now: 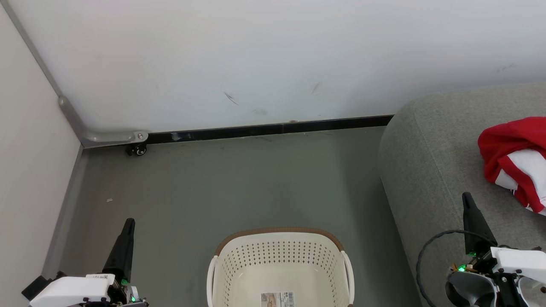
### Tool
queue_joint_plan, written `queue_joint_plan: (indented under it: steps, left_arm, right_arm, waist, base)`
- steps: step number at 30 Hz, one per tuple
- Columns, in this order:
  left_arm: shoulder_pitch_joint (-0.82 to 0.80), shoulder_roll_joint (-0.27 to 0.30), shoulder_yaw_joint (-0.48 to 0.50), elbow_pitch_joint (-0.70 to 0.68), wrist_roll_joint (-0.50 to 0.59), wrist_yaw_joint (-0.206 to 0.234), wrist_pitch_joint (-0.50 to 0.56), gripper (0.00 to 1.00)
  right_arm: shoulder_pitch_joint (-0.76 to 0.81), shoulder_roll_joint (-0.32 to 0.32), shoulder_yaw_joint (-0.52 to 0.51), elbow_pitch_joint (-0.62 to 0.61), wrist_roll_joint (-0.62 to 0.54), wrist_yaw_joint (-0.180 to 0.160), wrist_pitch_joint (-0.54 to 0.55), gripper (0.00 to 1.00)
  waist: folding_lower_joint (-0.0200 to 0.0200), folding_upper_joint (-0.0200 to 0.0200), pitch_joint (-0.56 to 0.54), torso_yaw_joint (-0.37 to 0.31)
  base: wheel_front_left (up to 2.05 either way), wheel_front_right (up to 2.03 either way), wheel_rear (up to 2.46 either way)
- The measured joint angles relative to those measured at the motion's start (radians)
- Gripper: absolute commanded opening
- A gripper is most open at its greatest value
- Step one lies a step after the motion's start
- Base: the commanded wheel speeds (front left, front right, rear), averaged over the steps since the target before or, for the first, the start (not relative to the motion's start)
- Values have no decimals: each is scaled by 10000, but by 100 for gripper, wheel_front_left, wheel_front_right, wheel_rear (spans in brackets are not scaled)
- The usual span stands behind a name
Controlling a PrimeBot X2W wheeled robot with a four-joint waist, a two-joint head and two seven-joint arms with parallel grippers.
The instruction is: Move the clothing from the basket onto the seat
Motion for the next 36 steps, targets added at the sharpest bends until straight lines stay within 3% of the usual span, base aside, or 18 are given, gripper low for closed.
queue_joint_plan:
  steps: [36]
  left_arm:
    - [0, 0, -13, -10, -2, 0, 0, 0]
  right_arm:
    - [0, 19, -35, 2, -19, 0, 56, 0]
  waist:
    - [0, 0, 0, 0]
  base:
    - [0, 0, 0]
